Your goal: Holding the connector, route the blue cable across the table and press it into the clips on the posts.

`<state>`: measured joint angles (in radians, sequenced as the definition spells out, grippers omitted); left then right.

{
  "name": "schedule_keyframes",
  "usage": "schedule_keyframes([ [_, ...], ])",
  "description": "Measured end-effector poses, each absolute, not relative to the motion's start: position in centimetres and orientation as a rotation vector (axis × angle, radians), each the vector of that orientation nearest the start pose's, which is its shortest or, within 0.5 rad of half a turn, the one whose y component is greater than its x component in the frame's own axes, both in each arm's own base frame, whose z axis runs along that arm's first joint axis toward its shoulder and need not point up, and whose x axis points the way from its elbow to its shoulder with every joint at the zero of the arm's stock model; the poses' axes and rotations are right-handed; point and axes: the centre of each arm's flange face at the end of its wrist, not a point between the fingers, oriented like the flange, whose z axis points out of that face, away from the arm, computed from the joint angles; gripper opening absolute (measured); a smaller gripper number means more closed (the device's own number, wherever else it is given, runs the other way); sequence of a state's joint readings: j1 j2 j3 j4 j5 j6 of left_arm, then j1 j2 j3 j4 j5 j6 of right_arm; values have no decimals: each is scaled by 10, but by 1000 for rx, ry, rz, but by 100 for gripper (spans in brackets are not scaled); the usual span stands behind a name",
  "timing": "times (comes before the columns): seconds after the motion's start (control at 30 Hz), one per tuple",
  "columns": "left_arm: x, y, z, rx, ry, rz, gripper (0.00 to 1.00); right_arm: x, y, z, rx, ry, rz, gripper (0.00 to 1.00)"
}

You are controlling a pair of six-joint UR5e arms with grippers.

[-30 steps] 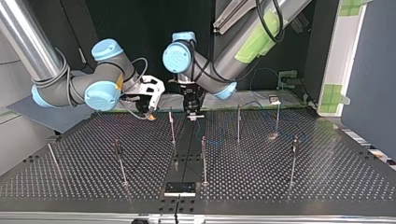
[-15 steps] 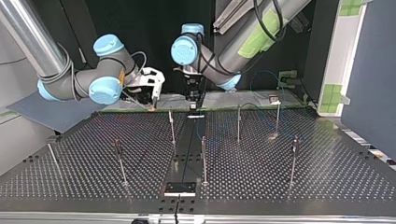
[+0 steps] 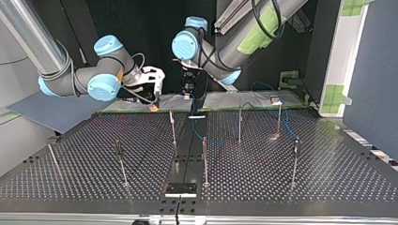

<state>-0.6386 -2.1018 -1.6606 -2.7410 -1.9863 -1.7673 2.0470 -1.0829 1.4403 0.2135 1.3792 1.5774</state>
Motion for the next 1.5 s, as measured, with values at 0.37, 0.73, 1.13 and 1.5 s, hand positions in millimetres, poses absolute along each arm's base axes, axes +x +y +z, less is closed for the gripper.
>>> schedule_keyframes([
  [0.37, 453, -449, 180, 68, 1771, -330, 1, 396, -470, 249, -2668, 1538, -1659, 0],
  [0.73, 466, -446, 177, 37, 1755, -329, 1, 390, -486, 231, -2645, 1547, -1690, 0],
  [1.13, 482, -449, 160, 31, 1747, -334, 1, 394, -494, 215, -2612, 1525, -1728, 0],
  [1.5, 503, -439, 167, 12, 1728, -333, 1, 388, -508, 214, -2578, 1554, -1784, 0],
])
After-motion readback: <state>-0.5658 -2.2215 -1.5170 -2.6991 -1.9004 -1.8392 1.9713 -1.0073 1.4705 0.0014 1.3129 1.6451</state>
